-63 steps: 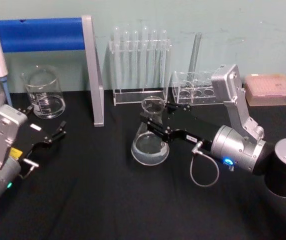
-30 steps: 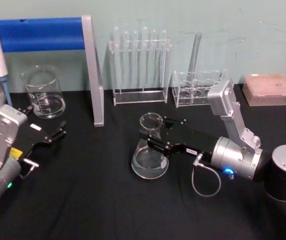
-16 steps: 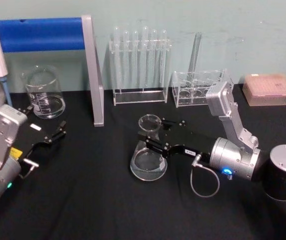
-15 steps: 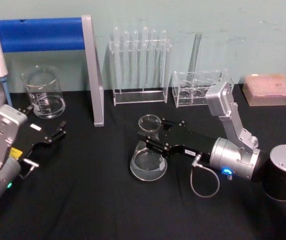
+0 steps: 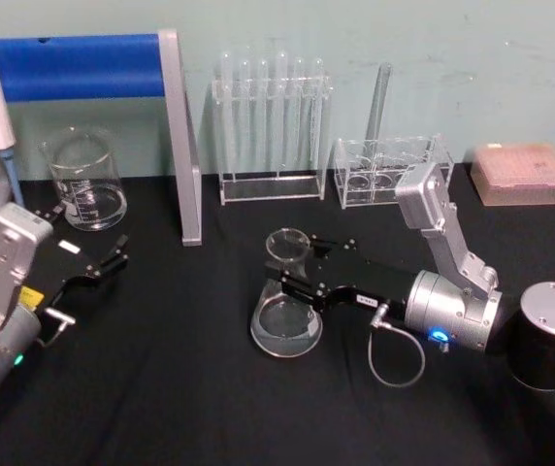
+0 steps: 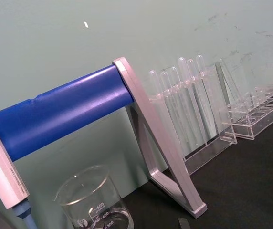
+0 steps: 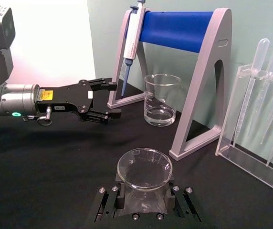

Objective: Grasp the erlenmeyer flask with one hand, shake it three times, then place it back.

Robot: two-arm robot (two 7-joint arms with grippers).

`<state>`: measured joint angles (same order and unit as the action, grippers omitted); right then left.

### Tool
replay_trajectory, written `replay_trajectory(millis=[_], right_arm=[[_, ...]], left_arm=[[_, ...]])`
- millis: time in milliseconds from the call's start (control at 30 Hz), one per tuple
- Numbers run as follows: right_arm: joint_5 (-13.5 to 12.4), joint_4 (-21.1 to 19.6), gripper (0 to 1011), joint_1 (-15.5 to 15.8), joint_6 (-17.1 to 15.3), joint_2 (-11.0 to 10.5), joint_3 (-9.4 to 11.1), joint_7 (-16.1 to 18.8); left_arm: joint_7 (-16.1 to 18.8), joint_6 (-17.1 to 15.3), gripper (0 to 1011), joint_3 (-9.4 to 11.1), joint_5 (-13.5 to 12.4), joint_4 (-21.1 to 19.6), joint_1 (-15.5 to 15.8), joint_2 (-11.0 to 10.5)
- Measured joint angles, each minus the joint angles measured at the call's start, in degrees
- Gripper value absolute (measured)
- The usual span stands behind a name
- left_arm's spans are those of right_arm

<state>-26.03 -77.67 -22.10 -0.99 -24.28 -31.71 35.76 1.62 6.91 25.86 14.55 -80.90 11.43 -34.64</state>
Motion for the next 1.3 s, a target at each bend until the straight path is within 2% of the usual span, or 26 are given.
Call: replay_trajectory(millis=[1300], right_arm=[[-0.1, 1.1, 449, -0.8, -0.8, -0.4, -0.8, 0.6]], left_arm=[[0.0, 0.0, 1001, 0.0, 0.0, 0.0, 0.0, 0.0]])
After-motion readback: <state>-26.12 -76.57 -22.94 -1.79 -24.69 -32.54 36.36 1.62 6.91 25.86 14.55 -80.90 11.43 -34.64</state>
